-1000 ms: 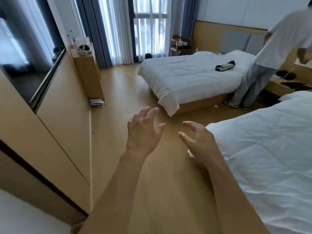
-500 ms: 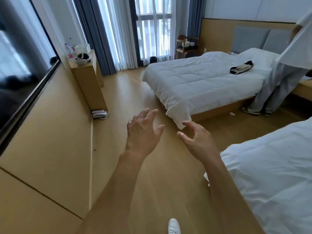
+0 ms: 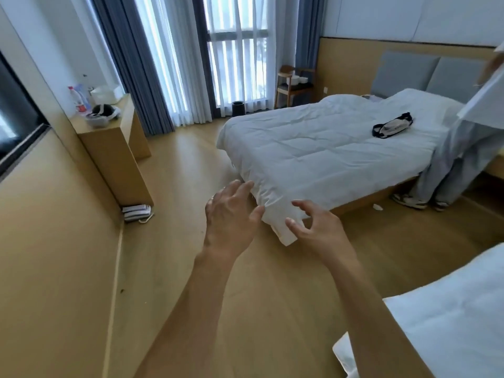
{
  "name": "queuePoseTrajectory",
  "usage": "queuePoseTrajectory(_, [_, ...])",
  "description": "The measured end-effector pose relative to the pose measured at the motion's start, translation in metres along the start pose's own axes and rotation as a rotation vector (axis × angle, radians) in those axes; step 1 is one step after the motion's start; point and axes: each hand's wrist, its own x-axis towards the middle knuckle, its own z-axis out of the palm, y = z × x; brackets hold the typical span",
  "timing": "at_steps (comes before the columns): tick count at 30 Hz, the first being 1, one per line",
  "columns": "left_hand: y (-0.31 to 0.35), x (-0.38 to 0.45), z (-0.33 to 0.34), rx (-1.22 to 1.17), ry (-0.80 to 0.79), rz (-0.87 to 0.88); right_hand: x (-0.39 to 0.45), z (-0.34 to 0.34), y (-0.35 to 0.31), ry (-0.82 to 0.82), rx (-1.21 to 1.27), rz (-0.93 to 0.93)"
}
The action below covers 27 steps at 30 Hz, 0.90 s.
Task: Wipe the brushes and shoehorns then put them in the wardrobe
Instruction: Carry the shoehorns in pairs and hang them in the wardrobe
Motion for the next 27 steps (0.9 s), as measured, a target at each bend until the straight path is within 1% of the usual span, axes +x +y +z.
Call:
queuePoseTrajectory(2, [0.011, 0.037, 0.028, -0.047, -0.027, 0.060, 0.026, -0.011, 0.022, 0.047, -0.014, 0.048])
queuePoseTrajectory(7, [0.051, 0.133, 0.108, -0.124, -0.162, 0.220, 0.091, -0.047, 0.085, 0.193, -0.038, 0.213])
queuePoseTrajectory(15, [0.142, 0.296, 0.215, -0.187, -0.353, 0.500, 0.210, -0.114, 0.164, 0.468, -0.107, 0.475])
queuePoseTrajectory(19, [0.185, 0.348, 0.256, -0.234, -0.414, 0.602, 0.241, -0.141, 0.198, 0.556, -0.138, 0.591])
queuePoseTrajectory(23, [0.232, 0.379, 0.307, -0.264, -0.498, 0.691, 0.261, -0.168, 0.237, 0.630, -0.143, 0.700])
queuePoseTrajectory(27, [0.275, 0.409, 0.357, -0.273, -0.545, 0.752, 0.290, -0.199, 0.283, 0.696, -0.134, 0.740])
